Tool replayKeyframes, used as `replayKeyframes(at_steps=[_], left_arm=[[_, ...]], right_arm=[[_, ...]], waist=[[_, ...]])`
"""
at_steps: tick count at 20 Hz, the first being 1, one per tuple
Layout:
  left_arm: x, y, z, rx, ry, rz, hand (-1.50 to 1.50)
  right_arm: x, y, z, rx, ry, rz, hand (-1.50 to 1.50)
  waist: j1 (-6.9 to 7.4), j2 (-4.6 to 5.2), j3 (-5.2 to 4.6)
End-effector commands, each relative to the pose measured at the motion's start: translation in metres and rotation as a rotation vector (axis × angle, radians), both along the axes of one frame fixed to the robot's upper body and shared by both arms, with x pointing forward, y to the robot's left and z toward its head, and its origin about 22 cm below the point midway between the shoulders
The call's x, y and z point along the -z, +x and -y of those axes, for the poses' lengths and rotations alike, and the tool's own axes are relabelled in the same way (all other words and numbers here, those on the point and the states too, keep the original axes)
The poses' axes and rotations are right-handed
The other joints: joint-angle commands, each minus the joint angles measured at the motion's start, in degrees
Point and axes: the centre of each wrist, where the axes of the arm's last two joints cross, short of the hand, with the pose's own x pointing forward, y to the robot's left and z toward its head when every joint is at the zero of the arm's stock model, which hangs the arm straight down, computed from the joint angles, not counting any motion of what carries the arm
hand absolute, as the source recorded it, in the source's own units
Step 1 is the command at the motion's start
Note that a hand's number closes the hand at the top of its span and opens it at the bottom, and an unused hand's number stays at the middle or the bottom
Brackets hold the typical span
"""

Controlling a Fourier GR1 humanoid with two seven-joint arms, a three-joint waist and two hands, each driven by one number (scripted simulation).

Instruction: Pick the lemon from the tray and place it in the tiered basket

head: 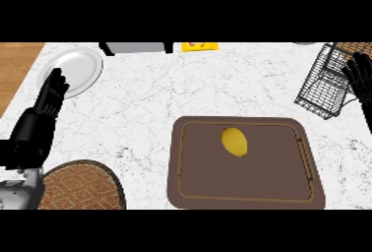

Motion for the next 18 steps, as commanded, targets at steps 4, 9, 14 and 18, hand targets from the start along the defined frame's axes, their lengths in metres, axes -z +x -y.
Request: replayKeyframes(at_steps=[4,9,14,18], left_arm=[[0.045,-0.019,-0.026,-0.071,-0.032,-0.261,0.00],[0.086,-0.041,-0.044,-0.122,-0.105,-0.494,0.00],[0.089,-0.045,-0.067,-0.151,-0.099,-0.522,0.00],[0.086,-0.042,-0.069,-0.122,-0.108,-0.533,0.00]], right_arm=[[0.110,-0.019,-0.057,-0.200,0.541,-0.303,1.50],[0.146,-0.030,-0.110,-0.285,0.980,-0.162,-1.50],[0.162,-0.046,-0.066,-0.083,0.238,-0.351,-1.50],[0.133,-0.025,-0.046,-0.090,-0.188,-0.419,-1.50]], waist=[[5.70,2.82,-1.35],[3.76,2.07,-1.53],[2.76,1.13,-2.20],[3.31,0.90,-2.29]])
